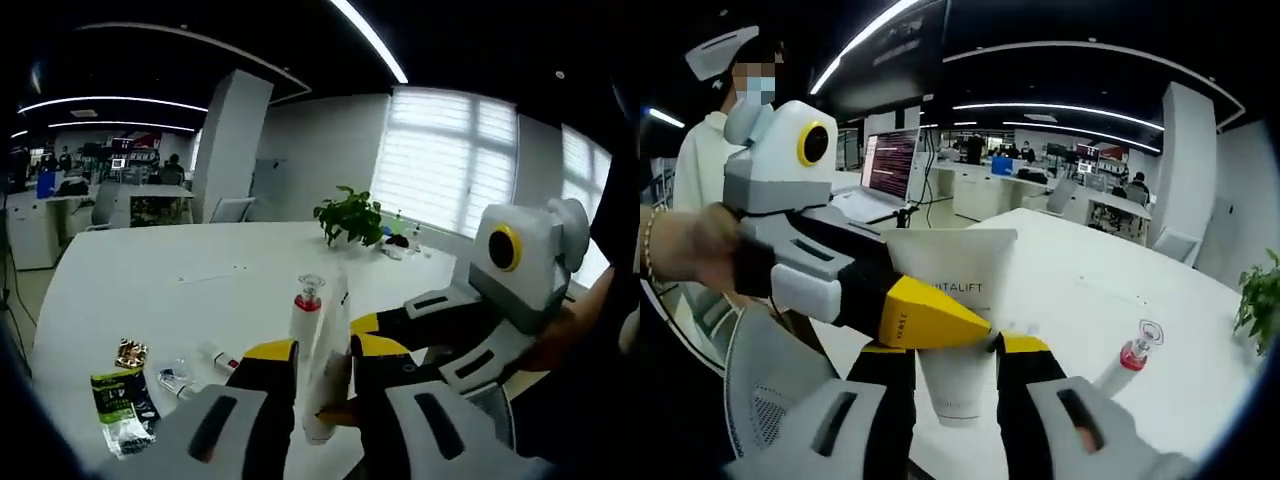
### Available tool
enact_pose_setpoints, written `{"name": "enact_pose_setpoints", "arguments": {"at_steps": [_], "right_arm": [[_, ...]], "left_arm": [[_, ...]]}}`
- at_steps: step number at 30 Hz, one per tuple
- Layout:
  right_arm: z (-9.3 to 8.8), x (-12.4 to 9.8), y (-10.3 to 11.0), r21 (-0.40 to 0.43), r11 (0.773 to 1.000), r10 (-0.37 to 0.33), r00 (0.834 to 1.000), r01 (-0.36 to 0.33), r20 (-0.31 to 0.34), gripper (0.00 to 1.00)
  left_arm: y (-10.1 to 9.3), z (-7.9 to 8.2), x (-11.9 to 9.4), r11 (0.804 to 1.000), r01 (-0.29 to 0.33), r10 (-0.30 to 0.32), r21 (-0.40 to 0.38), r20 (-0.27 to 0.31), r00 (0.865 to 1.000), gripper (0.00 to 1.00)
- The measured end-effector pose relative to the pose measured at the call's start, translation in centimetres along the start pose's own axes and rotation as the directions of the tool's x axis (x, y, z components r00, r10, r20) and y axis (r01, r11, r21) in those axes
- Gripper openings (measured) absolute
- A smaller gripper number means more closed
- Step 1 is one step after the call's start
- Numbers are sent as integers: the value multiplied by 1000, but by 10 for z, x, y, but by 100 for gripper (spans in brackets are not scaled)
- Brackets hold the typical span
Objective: Arrange the skincare products in the storage area until every visible bottle or jar stands upright without overlapping.
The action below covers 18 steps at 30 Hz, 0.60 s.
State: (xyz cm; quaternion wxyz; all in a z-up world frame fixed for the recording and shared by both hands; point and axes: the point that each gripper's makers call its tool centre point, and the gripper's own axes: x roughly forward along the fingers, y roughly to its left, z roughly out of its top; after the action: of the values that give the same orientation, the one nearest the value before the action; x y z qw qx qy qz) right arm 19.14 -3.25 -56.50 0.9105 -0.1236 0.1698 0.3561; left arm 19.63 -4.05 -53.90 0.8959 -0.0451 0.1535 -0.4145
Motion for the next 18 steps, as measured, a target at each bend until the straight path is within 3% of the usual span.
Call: {"name": "enact_pose_setpoints", "arguments": {"at_steps": [4, 11, 14, 15, 18], "right_arm": [[0, -3, -2, -4, 1000, -5, 1000, 5, -7, 30], [1, -8, -4, 27, 1000, 5, 1000, -5, 25, 32], [8, -11, -4, 57, 997, 39, 996, -43, 75, 33], [8, -13, -4, 46, 997, 51, 996, -55, 73, 34], [18, -19, -3, 58, 991, 109, 984, -119, 144, 38]], "left_arm": [[-4, 0, 2, 1000, 13, -13, 15, -8, 1000, 11], [-4, 5, 5, 997, 55, -57, -57, -25, 998, 9], [-5, 15, 2, 991, 88, -89, -105, -5, 996, 9], [-8, 20, 1, 990, 104, -104, -95, 4, 995, 9], [-19, 38, -2, 985, 165, -165, -46, 15, 986, 9]]}}
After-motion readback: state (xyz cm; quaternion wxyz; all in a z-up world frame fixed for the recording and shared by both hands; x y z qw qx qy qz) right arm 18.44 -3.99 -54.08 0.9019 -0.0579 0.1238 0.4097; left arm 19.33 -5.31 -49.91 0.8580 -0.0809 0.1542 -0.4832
